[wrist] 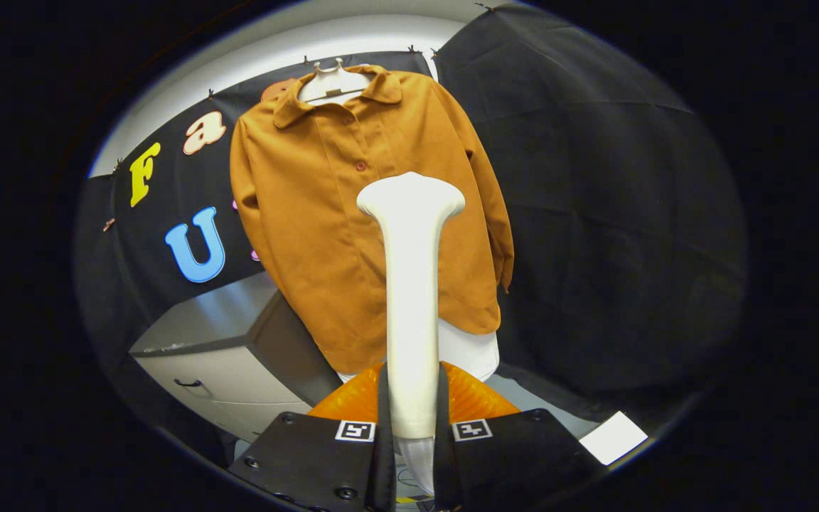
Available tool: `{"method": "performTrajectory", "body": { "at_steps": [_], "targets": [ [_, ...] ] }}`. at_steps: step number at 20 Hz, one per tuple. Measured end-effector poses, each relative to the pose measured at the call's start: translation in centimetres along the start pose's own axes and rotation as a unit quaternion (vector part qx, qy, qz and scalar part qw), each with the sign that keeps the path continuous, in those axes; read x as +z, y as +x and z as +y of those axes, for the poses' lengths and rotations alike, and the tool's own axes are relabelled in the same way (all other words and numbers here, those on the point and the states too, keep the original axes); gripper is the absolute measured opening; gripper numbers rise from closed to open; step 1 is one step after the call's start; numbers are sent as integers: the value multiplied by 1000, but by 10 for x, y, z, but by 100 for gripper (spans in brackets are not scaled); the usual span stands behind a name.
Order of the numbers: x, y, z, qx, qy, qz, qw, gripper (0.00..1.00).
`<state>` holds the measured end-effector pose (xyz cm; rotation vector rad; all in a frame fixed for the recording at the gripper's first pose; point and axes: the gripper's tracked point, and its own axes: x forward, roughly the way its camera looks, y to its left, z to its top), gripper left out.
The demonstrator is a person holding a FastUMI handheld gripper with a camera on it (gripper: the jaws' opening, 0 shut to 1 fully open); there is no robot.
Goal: Iron the clothes twice with a garment steamer, once on the left side and once on the right side.
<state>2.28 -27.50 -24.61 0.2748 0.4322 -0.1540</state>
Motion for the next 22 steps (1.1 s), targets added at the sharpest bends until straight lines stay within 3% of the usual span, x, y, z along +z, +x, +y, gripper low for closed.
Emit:
{"method": "performTrajectory", "body": {
  "at_steps": [11, 22],
  "targets": [
    [106, -68, 98, 10, -38, -112, 993, 24],
    [111, -92, 202, 46, -64, -128, 989, 24]
  ]
}}
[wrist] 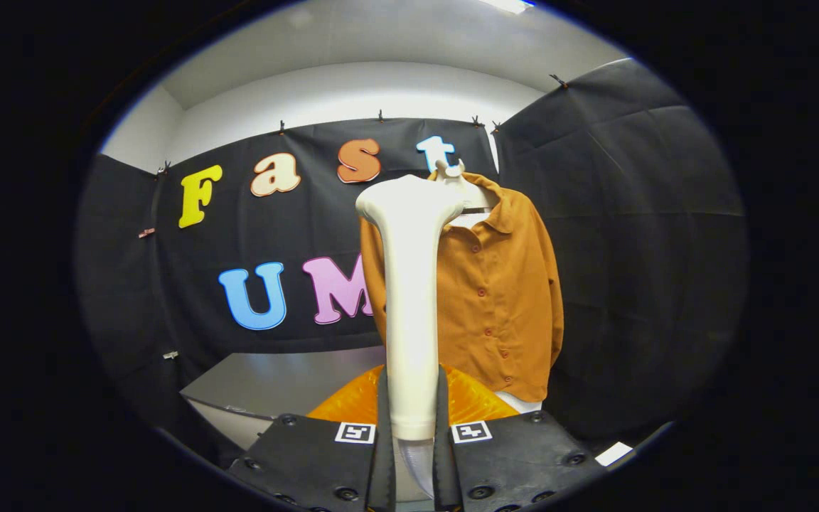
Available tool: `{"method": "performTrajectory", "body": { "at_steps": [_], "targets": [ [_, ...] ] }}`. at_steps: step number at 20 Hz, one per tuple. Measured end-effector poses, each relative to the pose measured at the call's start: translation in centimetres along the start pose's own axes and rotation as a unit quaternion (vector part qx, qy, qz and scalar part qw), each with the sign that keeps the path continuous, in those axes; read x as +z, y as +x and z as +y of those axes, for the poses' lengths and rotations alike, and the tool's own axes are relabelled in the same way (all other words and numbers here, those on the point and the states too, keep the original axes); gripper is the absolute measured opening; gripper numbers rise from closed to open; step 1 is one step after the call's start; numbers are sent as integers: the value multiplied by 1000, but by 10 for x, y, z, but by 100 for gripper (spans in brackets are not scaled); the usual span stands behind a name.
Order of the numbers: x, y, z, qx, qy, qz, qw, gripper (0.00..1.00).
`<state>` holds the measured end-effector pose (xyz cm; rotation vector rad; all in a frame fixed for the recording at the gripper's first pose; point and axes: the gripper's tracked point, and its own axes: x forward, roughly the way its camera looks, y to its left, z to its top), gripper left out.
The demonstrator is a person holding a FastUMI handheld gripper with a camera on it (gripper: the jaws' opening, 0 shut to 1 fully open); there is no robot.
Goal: Iron the clothes twice with a garment steamer, once on the left side and once on the right side.
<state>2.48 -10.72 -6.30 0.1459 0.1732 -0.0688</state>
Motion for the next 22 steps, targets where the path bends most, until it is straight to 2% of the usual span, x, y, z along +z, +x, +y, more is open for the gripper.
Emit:
{"method": "performTrajectory", "body": {
  "at_steps": [12, 22],
  "targets": [
    [4, -6, 68, 45, -40, -6, 998, 24],
    [-5, -10, 90, 70, -66, -2, 995, 24]
  ]
}}
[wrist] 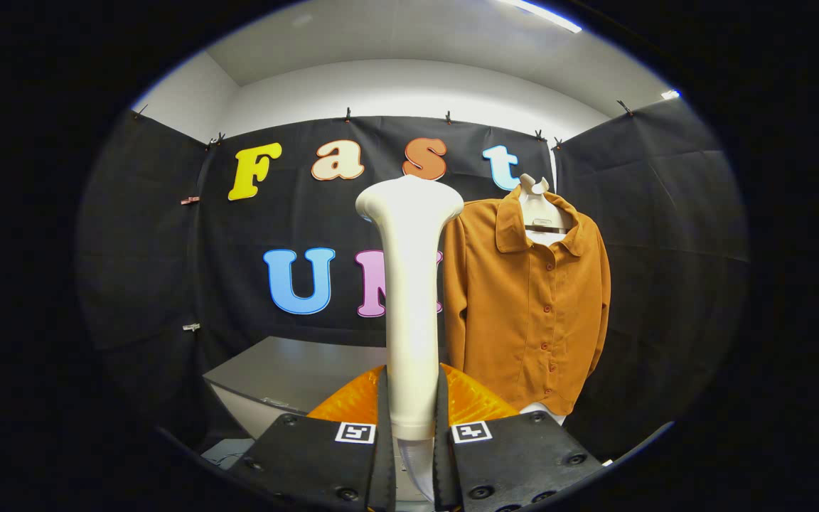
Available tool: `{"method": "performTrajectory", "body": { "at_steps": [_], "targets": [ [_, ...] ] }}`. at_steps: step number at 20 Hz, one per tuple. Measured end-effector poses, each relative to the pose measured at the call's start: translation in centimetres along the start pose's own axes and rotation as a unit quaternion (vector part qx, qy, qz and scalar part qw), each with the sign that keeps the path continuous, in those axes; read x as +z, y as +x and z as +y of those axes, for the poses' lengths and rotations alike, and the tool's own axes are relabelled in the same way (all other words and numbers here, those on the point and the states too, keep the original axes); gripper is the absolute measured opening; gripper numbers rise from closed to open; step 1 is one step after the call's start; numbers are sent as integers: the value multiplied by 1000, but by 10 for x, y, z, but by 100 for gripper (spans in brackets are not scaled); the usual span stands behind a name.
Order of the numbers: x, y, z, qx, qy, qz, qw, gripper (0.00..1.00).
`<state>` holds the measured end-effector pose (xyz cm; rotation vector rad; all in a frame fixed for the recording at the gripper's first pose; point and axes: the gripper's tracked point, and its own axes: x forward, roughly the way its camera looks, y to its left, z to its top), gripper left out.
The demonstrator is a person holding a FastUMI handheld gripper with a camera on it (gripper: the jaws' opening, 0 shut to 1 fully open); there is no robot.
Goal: Iron the clothes twice with a garment steamer, once on the left side and once on the right side.
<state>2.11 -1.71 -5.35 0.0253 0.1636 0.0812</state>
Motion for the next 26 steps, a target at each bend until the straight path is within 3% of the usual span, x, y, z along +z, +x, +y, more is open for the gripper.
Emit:
{"method": "performTrajectory", "body": {
  "at_steps": [26],
  "targets": [
    [-10, -6, 12, 11, 2, 8, 1000, 24]
  ]
}}
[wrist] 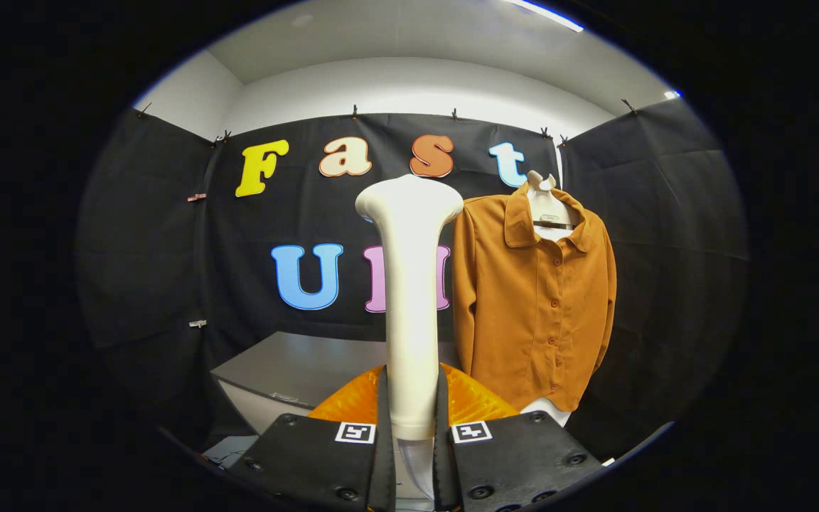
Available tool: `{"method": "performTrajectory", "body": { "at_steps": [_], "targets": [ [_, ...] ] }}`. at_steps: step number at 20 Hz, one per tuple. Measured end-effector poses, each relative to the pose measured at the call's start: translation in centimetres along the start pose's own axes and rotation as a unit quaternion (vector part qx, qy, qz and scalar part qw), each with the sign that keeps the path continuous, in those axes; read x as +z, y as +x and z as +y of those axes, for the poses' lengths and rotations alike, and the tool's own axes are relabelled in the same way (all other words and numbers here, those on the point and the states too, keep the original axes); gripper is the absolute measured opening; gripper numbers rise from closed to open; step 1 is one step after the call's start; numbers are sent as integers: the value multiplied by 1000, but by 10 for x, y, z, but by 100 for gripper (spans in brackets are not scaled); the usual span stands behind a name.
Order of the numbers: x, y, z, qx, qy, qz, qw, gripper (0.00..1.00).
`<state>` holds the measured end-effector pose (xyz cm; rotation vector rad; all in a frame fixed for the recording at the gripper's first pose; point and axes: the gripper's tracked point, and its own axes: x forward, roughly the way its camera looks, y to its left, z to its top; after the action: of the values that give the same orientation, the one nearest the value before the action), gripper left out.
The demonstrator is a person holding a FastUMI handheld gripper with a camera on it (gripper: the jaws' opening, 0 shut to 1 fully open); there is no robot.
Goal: Iron the clothes twice with a garment steamer, once on the left side and once on the right side.
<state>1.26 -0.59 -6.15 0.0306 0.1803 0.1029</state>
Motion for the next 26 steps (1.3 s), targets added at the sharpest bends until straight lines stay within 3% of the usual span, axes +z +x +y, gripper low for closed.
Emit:
{"method": "performTrajectory", "body": {
  "at_steps": [26],
  "targets": [
    [-2, 7, 14, 6, -8, 5, 1000, 24]
  ]
}}
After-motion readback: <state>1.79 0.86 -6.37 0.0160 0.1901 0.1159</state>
